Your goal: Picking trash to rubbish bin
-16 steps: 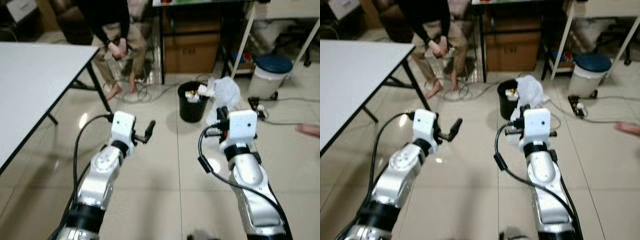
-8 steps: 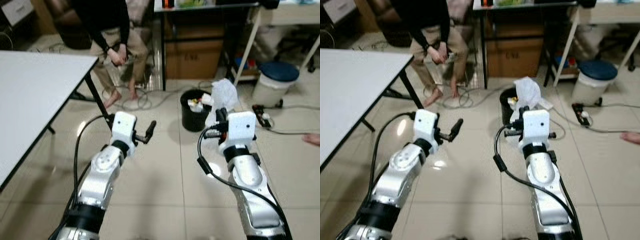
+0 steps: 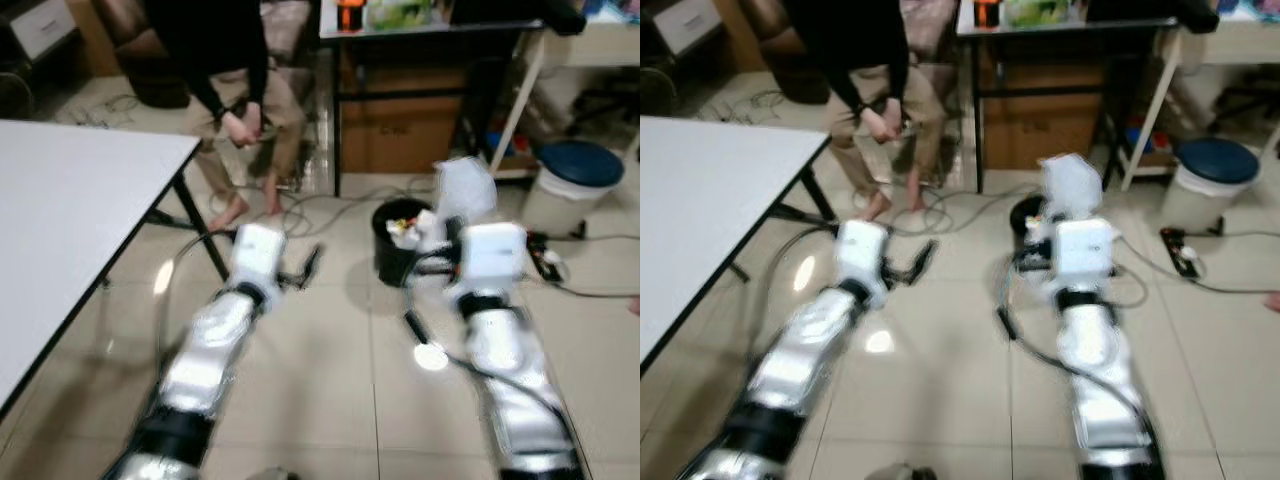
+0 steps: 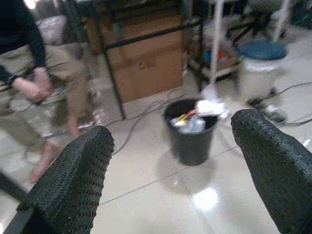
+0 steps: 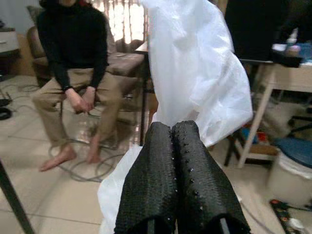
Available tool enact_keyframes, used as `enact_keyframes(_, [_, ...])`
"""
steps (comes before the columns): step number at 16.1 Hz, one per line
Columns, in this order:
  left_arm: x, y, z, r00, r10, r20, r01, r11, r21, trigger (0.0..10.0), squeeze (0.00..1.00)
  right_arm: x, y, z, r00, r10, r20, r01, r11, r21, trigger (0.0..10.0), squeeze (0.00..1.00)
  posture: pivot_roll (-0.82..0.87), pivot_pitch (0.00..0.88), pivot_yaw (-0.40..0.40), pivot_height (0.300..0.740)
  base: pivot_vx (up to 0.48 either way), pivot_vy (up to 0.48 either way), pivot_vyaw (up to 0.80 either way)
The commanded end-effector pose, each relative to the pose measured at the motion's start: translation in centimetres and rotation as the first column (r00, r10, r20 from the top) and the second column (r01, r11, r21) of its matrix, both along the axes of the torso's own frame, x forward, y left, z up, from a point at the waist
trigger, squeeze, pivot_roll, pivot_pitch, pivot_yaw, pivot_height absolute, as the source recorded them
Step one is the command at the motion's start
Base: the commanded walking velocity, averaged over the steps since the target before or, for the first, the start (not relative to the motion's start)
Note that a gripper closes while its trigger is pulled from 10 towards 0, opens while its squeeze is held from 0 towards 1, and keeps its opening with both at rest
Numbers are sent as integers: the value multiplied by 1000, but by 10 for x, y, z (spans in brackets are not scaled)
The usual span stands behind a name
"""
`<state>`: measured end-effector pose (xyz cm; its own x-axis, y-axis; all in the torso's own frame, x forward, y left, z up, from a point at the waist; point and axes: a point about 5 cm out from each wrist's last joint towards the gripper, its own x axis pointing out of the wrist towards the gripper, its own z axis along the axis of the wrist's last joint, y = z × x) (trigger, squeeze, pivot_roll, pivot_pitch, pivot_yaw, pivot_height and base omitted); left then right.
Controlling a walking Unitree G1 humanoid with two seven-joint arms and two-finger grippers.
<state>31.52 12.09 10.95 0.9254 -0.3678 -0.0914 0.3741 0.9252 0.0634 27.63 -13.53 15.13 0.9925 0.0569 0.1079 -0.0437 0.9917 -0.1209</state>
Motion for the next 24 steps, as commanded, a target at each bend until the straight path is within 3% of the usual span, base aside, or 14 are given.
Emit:
enact_keyframes(1, [1, -6, 3, 1000, -15, 11, 15, 1000, -1, 10000, 0, 1, -7, 1, 1000, -18, -4, 18, 1000, -2, 0, 0, -78, 109, 78, 740, 480, 0, -731])
enact_keyframes(9, [0, -5, 2, 1000, -11, 6, 11, 1000, 3, 10000, 0, 1, -6, -1, 1000, -16, -10, 16, 1000, -3, 0, 0, -77, 111, 78, 740, 431, 0, -754])
enact_keyframes(18, [0, -5, 1, 1000, -8, 2, 8, 1000, 9, 10000, 0, 2, -2, 1, 1000, 6, 6, -6, 1000, -30, 0, 0, -74, 113, 79, 740, 410, 0, 0])
enact_keyframes(24, [0, -5, 0, 1000, -11, 1, 11, 1000, 11, 10000, 0, 1, 0, 0, 1000, 7, 5, -7, 1000, -31, 0, 0, -77, 116, 82, 740, 399, 0, 502])
